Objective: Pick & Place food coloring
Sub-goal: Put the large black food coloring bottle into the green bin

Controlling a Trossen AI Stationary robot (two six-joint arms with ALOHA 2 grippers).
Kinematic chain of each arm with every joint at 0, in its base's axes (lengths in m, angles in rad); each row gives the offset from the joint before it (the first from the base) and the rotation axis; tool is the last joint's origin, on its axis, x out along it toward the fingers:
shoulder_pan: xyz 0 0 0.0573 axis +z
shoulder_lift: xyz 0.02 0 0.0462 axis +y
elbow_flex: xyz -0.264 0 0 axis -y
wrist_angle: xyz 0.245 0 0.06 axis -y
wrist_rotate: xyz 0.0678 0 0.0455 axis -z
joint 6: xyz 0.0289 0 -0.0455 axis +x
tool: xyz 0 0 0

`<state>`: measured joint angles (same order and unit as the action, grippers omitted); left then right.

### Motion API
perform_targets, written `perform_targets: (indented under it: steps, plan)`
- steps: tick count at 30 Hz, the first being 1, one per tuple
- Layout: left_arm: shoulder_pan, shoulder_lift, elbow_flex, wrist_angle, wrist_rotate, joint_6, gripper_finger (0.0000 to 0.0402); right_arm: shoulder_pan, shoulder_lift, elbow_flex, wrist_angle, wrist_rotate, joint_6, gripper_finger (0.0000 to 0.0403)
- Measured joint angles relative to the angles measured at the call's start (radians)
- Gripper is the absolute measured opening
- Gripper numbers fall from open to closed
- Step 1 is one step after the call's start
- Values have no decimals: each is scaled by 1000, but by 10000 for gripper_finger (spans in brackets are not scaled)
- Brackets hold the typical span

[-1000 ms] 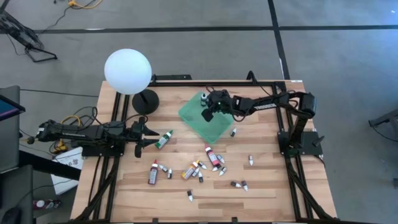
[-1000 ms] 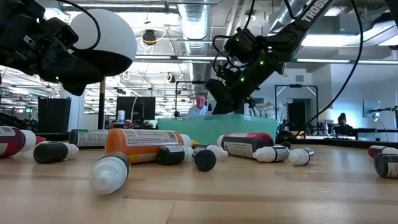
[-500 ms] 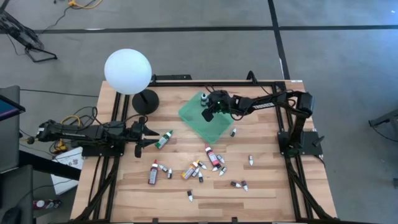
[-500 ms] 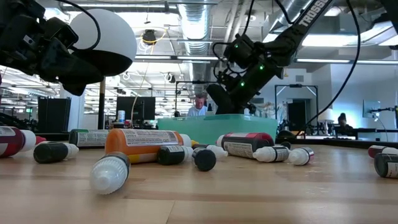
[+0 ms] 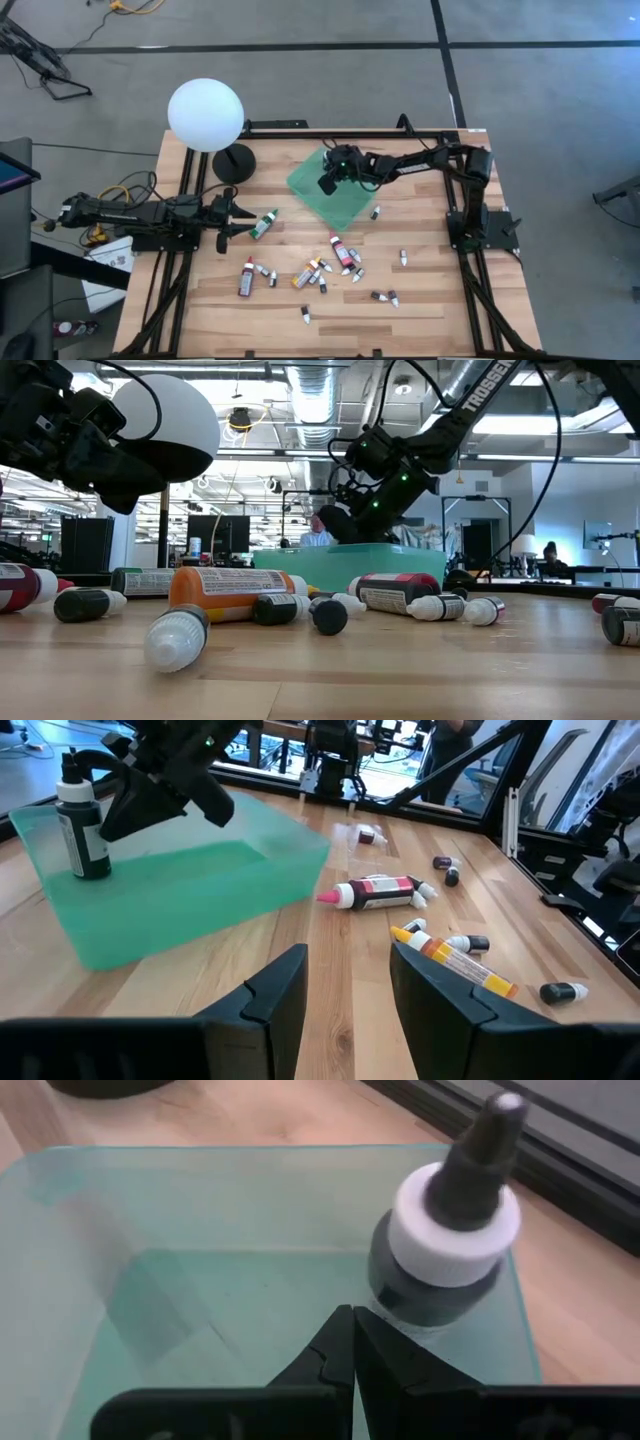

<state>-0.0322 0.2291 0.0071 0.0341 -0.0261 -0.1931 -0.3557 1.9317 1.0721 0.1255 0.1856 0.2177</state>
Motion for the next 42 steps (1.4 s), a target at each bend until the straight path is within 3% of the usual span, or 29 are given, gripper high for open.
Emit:
perform_targets:
  steps: [6,14,42]
  plan:
    - [0,0,0,0,3,2,138,16,-2,0,-103,34,40,0]
    - [0,0,0,0,3,1,138,15,-2,0,-68,78,46,0]
    - [0,0,0,0,2,-6,138,0,4,0,-17,37,73,0]
